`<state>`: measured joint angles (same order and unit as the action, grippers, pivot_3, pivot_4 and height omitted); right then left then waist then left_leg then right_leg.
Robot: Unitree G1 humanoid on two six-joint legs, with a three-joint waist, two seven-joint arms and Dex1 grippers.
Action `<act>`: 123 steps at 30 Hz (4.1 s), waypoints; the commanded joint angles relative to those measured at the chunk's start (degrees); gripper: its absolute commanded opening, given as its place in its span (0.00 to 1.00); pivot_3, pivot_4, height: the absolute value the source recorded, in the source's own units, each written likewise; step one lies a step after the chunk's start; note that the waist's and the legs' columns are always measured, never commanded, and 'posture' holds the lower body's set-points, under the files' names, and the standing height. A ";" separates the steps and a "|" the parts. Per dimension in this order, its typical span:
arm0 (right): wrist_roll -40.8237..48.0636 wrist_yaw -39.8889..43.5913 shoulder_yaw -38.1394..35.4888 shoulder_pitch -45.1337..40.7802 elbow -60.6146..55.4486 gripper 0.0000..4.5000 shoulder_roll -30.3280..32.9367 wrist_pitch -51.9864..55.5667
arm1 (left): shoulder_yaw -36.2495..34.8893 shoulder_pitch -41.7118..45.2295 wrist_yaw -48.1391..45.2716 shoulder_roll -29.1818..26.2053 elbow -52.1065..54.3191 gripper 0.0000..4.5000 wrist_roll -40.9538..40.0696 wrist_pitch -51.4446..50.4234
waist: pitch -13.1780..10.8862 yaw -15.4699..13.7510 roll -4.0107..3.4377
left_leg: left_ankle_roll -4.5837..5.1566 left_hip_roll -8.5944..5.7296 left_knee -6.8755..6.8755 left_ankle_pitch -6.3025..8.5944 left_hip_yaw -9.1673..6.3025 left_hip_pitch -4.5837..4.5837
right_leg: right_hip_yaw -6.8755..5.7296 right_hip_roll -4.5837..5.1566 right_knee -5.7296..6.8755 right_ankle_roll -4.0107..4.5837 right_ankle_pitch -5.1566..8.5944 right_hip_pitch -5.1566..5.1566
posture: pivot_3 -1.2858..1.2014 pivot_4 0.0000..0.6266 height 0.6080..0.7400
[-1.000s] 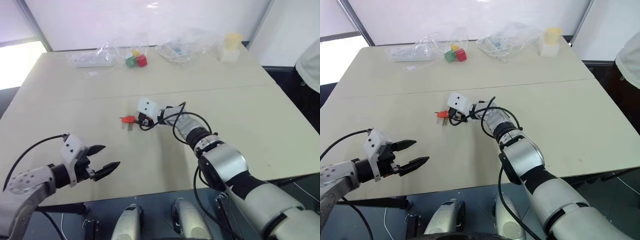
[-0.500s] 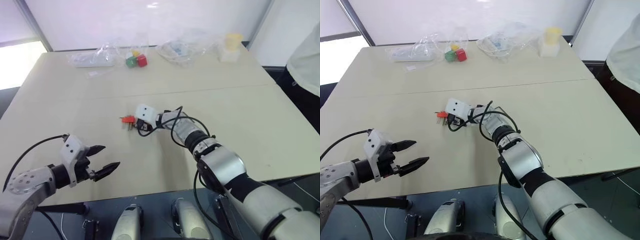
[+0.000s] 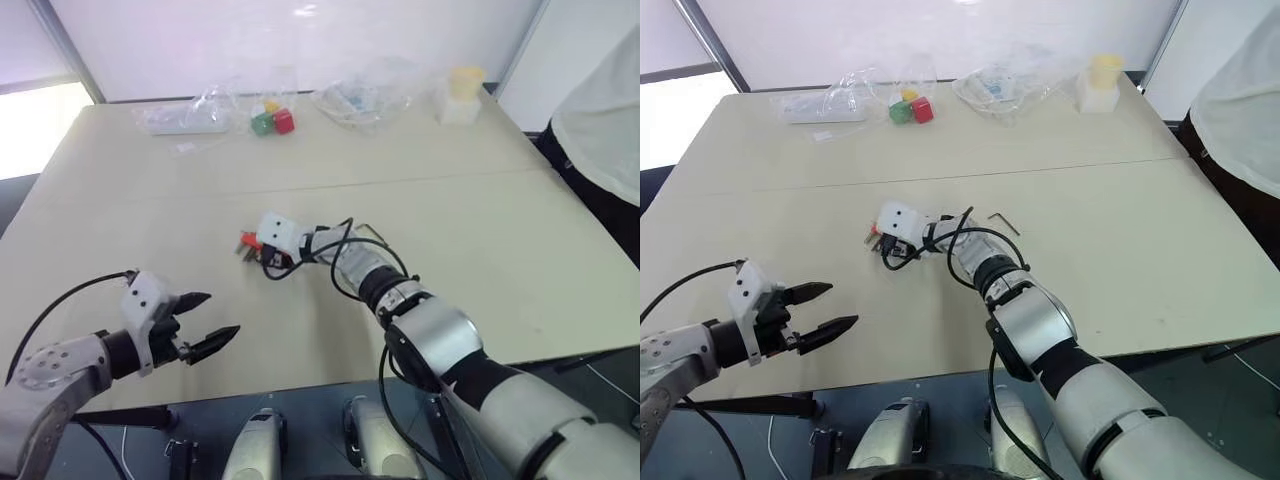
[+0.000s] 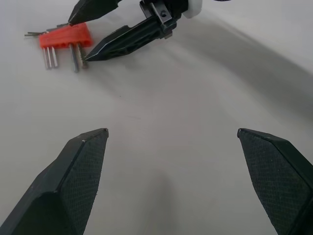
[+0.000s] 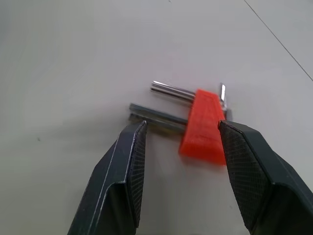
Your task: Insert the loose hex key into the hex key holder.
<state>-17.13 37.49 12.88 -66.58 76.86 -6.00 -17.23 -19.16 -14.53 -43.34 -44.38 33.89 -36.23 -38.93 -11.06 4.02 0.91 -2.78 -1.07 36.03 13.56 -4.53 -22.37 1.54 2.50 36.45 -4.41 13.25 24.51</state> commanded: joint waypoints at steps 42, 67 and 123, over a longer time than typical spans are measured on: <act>6.57 -4.45 -6.84 -1.00 -2.78 0.54 -1.55 11.71 | 0.84 -0.07 -0.31 0.33 1.58 0.99 0.58 1.01 | 0.00 0.01 0.00 | 0.00 0.00 0.00 0.00 0.00 0.00 | 0.00 -0.01 0.00 0.00 0.00 -0.01 | 0.52 0.24 1.00; 4.29 -5.68 -3.23 1.28 -3.56 0.54 -1.06 8.81 | 2.53 0.27 -0.02 0.03 1.94 0.99 0.85 1.46 | 0.00 0.00 0.00 | 0.00 0.00 -0.01 0.00 0.00 0.00 | 0.00 0.00 -0.01 0.02 0.01 -0.01 | 0.52 0.24 1.00; 3.36 -7.84 -2.52 0.01 -4.55 0.22 -1.55 5.83 | 1.89 1.04 1.46 1.72 1.10 1.00 -0.01 1.82 | -0.01 -0.10 -0.01 | 0.00 0.00 0.00 0.00 -0.01 0.01 | 0.00 -0.01 -0.01 0.02 0.02 -0.01 | 0.52 0.24 1.00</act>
<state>-13.49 30.53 10.27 -65.28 74.59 -7.80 -8.94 -16.48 -14.49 -41.61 -42.64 34.64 -35.63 -38.13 -11.06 3.92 0.90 -2.78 -1.08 36.03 13.56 -4.56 -22.37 1.52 2.50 36.44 -4.38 13.27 24.50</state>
